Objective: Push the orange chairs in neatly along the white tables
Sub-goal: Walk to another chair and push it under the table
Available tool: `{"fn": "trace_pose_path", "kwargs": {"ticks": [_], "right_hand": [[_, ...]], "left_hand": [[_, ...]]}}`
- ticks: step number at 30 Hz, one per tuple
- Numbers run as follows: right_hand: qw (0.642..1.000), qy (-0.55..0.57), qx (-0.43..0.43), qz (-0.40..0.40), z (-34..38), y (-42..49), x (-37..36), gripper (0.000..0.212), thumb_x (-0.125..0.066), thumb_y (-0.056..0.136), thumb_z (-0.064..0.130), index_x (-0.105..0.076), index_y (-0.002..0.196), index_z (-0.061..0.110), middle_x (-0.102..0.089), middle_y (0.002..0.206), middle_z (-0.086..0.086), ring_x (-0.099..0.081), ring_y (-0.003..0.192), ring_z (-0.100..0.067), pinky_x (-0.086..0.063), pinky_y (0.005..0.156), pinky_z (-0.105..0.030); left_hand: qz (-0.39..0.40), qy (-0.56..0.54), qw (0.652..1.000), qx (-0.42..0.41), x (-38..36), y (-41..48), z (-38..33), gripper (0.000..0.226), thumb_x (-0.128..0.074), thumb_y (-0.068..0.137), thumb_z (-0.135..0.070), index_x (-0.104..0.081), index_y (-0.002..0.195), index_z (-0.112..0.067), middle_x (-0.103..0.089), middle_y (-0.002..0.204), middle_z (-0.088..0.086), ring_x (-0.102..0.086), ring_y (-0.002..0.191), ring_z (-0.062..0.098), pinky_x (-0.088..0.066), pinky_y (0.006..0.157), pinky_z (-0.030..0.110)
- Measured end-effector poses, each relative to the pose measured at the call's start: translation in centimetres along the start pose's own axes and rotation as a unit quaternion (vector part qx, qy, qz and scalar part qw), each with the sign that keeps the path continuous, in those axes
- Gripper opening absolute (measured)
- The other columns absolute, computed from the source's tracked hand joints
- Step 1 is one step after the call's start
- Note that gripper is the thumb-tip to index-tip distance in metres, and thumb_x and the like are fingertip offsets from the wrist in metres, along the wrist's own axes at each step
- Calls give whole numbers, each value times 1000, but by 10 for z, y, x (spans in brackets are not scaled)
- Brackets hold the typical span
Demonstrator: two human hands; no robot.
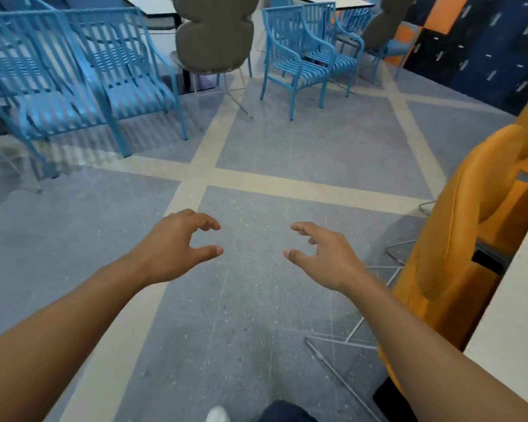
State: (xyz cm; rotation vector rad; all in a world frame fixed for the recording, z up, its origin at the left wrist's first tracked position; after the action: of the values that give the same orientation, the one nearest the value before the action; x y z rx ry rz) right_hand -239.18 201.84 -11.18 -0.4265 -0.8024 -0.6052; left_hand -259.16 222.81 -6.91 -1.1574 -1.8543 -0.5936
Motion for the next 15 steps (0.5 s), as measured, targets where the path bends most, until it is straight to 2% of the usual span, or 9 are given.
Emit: {"fn": "trace_pose_path", "kwargs": {"ticks": [5, 11, 15], "right_hand": [[999, 0, -42, -29, -7, 39, 10, 64, -64, 88, 58, -41, 146, 44, -47, 149, 11, -45, 134, -19, -42, 109, -47], [994, 2, -92, -52, -34, 97, 24, 71, -65, 87, 60, -36, 150, 44, -43, 154, 10, -44, 137, -21, -39, 112, -44], [989, 41, -118, -79, -52, 144, 37, 69, -65, 87, 59, -38, 149, 44, -45, 152, 11, -44, 137, -19, -40, 109, -40]], "left_hand": [[24, -1, 999, -45, 8, 70, 6, 49, -69, 80, -50, -58, 124, -33, -59, 121, -8, -53, 103, 8, -38, 88, 23], [58, -10, 995, -86, 1, 164, -2, 57, -66, 81, -50, -52, 134, -33, -51, 140, -9, -48, 126, 11, -36, 104, 29], [75, -3, 991, -109, -4, 225, -12, 57, -66, 81, -51, -52, 133, -34, -50, 142, -9, -47, 128, 13, -37, 106, 32]]}}
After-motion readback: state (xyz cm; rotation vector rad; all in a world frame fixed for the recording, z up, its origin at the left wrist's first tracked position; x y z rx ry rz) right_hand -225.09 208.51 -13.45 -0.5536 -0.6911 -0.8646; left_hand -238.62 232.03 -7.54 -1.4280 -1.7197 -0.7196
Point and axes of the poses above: each hand's wrist, its own y-axis towards the middle knuckle, its own x-axis out of the back of the hand, z = x × y, the point moved 2 cm from there along y, towards the middle knuckle
